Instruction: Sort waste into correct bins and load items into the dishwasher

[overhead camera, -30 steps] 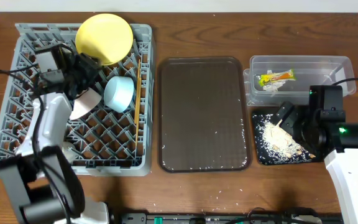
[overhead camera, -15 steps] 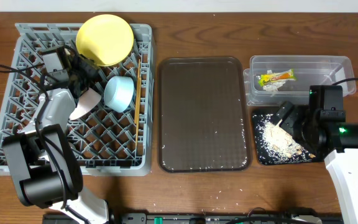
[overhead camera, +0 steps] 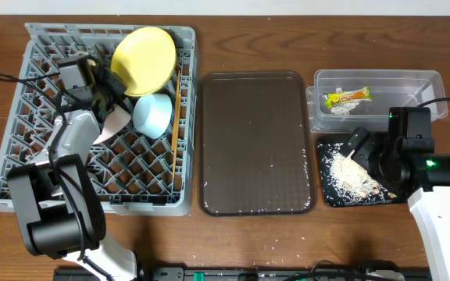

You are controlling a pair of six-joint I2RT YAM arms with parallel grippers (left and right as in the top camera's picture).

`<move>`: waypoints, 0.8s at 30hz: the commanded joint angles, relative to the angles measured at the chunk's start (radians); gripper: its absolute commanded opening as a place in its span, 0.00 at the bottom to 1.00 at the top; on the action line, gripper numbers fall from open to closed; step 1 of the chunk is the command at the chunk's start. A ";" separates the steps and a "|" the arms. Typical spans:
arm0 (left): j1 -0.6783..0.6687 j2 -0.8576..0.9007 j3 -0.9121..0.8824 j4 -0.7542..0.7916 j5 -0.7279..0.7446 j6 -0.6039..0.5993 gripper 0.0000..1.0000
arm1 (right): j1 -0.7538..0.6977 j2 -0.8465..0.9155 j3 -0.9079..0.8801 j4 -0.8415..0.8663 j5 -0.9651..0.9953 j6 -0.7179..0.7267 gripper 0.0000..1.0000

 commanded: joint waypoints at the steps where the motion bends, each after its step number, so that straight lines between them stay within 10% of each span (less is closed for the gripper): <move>1: -0.001 -0.036 0.006 -0.022 0.015 0.079 0.08 | -0.005 -0.002 0.002 0.000 0.010 0.009 0.99; 11: -0.017 -0.246 0.006 -0.115 -0.156 0.242 0.08 | -0.005 -0.002 0.002 -0.001 0.011 0.009 0.99; 24: -0.372 -0.282 0.006 -0.020 -0.806 0.677 0.07 | -0.005 -0.002 0.002 -0.001 0.011 0.009 0.99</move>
